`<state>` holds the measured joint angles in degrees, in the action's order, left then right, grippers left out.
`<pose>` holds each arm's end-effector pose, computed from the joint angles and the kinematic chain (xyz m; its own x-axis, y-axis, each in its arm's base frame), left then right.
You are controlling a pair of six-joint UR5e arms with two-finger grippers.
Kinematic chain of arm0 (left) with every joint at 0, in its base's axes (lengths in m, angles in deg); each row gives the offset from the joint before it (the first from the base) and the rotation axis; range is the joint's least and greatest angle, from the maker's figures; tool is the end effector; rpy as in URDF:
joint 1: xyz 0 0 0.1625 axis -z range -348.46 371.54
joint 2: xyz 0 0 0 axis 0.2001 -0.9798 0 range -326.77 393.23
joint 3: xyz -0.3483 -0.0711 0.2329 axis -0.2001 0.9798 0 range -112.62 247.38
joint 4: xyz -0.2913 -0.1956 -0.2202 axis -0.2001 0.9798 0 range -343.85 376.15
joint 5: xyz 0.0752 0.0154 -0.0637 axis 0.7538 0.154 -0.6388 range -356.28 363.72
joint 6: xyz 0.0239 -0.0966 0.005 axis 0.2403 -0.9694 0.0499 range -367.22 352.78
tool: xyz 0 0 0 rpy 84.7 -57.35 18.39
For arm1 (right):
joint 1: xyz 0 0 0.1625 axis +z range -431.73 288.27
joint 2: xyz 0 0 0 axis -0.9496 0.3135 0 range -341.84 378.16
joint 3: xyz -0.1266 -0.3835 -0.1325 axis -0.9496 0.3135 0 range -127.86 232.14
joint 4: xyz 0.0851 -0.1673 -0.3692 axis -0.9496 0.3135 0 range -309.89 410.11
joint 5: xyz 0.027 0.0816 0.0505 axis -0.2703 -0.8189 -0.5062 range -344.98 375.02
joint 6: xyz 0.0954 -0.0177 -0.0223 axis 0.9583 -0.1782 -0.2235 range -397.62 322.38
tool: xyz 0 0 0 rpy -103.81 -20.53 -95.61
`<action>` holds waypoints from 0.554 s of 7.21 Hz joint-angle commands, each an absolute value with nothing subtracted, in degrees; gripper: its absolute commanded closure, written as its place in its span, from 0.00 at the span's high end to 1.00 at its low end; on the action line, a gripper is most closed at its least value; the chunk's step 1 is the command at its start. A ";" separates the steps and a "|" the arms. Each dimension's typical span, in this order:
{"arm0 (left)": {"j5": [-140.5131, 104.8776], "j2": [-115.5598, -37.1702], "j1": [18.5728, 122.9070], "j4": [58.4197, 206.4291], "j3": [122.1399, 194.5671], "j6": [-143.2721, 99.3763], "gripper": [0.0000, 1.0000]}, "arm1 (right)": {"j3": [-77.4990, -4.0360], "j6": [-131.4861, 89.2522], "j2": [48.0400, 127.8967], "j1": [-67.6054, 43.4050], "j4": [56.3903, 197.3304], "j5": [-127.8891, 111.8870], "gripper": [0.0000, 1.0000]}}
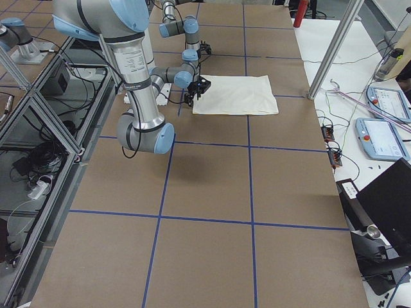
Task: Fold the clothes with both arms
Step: 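Grasp the near corners of the folded shirt with both grippers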
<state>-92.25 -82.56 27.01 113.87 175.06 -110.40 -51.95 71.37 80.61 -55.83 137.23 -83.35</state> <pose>0.5544 -0.2810 0.2598 0.5455 -0.3861 -0.7438 0.3199 0.9163 -0.2410 -0.5732 -0.2868 0.2790 0.5922 0.5034 0.6292 -0.3866 0.8626 -0.3264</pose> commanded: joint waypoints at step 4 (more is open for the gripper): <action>-92.26 -82.61 27.01 113.97 175.05 -110.40 0.00 | -51.31 71.72 80.12 -56.44 137.21 -81.66 1.00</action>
